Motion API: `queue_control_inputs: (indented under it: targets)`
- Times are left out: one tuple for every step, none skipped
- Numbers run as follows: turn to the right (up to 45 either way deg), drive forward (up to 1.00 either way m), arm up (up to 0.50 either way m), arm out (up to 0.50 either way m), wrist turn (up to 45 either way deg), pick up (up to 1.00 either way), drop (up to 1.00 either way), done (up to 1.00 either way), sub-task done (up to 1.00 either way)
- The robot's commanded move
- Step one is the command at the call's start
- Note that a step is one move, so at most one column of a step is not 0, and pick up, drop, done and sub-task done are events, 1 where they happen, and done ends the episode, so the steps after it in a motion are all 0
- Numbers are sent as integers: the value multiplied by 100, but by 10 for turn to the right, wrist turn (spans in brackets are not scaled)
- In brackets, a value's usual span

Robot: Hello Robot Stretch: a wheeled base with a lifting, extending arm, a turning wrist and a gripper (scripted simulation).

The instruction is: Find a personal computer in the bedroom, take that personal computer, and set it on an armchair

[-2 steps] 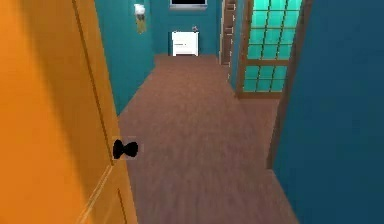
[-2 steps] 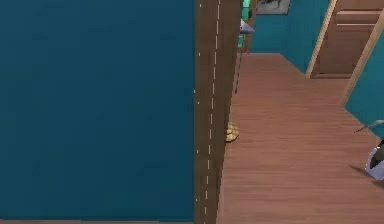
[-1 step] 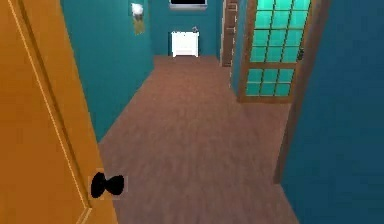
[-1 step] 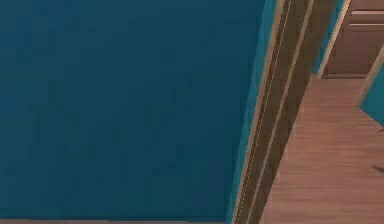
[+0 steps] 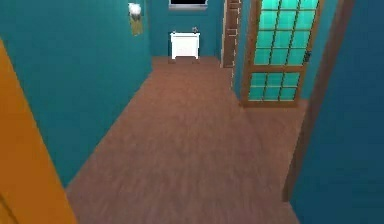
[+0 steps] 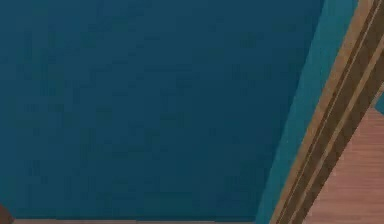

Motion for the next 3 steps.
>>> queue_control_inputs:
  targets:
    - [450, 0, 0, 0, 0, 0, 0, 0, 0]
    - [450, 0, 0, 0, 0, 0, 0, 0, 0]
    - [270, 0, 0, 0, 0, 0, 0, 0, 0]
